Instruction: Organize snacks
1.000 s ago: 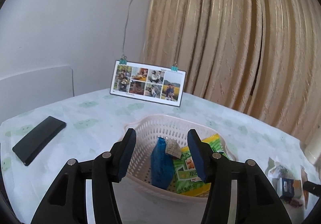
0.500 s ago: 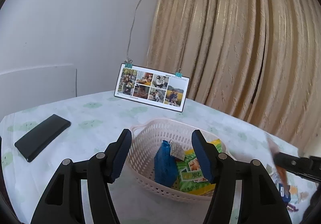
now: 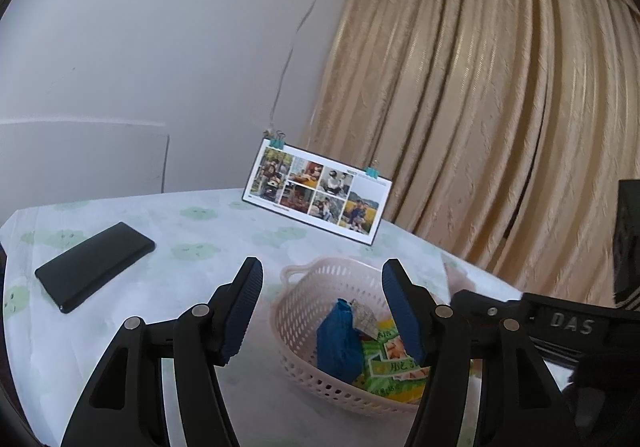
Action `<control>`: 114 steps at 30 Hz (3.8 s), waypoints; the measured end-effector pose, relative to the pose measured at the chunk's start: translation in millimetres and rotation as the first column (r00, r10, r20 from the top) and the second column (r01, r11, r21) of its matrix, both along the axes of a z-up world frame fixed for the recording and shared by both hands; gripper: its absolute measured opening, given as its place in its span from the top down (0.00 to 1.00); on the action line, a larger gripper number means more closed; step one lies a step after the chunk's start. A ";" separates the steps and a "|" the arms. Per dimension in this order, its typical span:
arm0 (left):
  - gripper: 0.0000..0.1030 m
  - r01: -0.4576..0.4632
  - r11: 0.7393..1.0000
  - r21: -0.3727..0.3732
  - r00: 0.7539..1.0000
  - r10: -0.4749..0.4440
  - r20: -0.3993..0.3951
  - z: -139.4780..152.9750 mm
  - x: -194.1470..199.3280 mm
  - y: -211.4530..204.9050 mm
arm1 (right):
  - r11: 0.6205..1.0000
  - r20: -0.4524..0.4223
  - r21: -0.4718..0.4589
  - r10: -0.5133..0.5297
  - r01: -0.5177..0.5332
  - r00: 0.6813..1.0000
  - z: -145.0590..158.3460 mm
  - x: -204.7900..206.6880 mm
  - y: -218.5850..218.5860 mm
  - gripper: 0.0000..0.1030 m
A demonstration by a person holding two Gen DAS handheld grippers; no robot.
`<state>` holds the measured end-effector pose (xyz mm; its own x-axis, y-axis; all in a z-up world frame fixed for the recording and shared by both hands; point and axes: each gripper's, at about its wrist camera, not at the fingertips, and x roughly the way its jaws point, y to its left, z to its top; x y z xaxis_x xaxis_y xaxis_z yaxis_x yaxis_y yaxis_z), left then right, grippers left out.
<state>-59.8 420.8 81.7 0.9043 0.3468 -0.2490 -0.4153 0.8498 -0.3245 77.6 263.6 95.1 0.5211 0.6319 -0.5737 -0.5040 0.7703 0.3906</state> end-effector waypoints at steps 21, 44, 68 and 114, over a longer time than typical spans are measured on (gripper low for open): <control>0.39 0.014 1.000 0.012 1.000 -0.013 -0.020 -1.7 3.3 -5.1 | 0.998 -0.038 0.030 -0.050 0.051 0.998 -21.7 0.2 -22.7 0.58; 0.39 0.035 0.997 0.061 0.998 -0.032 -0.057 -3.5 11.0 -17.3 | 0.981 -0.059 -0.012 -0.196 0.196 0.979 -37.8 -2.5 -83.3 0.56; 0.39 0.034 0.989 0.144 0.997 -0.023 -0.074 -4.6 14.4 -32.3 | 0.957 -0.037 -0.035 -0.288 0.287 0.957 -41.7 -14.8 -123.5 0.54; 0.39 0.185 0.945 0.269 0.981 -0.160 -0.112 -7.5 6.3 -104.8 | 0.873 -0.045 -0.026 -0.487 0.486 0.872 -43.4 -32.3 -232.9 0.49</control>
<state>-53.5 316.0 74.2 0.9353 0.2539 -0.2464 -0.2705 0.9621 -0.0355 45.3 30.7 51.7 0.7322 0.2978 -0.6125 -0.0450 0.9185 0.3928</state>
